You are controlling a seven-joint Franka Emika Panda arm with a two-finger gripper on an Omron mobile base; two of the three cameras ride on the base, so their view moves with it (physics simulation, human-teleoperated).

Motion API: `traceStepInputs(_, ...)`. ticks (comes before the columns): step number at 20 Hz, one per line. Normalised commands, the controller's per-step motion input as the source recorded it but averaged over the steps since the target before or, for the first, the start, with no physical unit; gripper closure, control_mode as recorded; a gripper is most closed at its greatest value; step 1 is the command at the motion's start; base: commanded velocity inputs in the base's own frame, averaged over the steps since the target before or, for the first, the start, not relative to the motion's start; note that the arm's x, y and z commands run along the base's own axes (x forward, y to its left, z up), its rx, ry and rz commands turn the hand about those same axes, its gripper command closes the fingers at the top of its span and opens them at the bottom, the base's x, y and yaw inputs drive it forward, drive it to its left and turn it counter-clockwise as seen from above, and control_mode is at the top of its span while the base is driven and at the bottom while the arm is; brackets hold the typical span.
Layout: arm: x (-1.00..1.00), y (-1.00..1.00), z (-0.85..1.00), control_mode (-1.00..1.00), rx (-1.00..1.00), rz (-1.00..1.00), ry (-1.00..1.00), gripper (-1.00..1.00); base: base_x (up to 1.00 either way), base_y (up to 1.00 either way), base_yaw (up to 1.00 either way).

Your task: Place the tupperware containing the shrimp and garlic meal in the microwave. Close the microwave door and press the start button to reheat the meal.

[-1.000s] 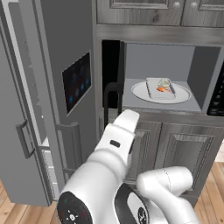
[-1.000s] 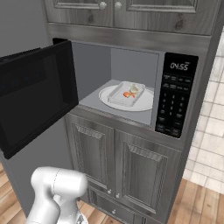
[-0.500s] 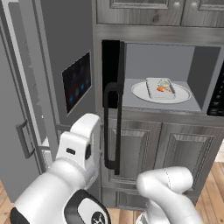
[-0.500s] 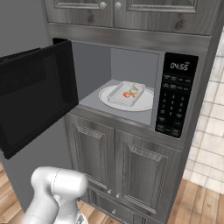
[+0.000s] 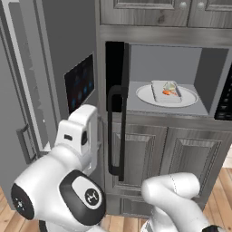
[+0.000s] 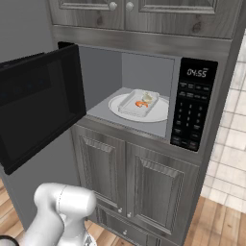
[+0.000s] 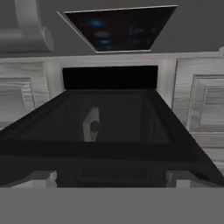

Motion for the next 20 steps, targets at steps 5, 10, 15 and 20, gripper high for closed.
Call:
traceStepInputs(5,0.51,0.04,-0.04,-1.00,-0.03,0.00,0.00,-1.00,0.00,0.00,0.00)
traceStepInputs(10,0.48,0.10,-0.07,-1.00,-0.06,0.00,0.00,-1.00,0.00,0.00,0.00)
traceStepInputs(15,0.43,0.07,-0.01,-1.00,-0.06,-0.01,0.00,-1.00,0.00,0.00,0.00)
traceStepInputs(20,0.25,0.00,0.00,-1.00,-0.02,-0.07,-0.02,-1.00,0.00,0.00,0.00)
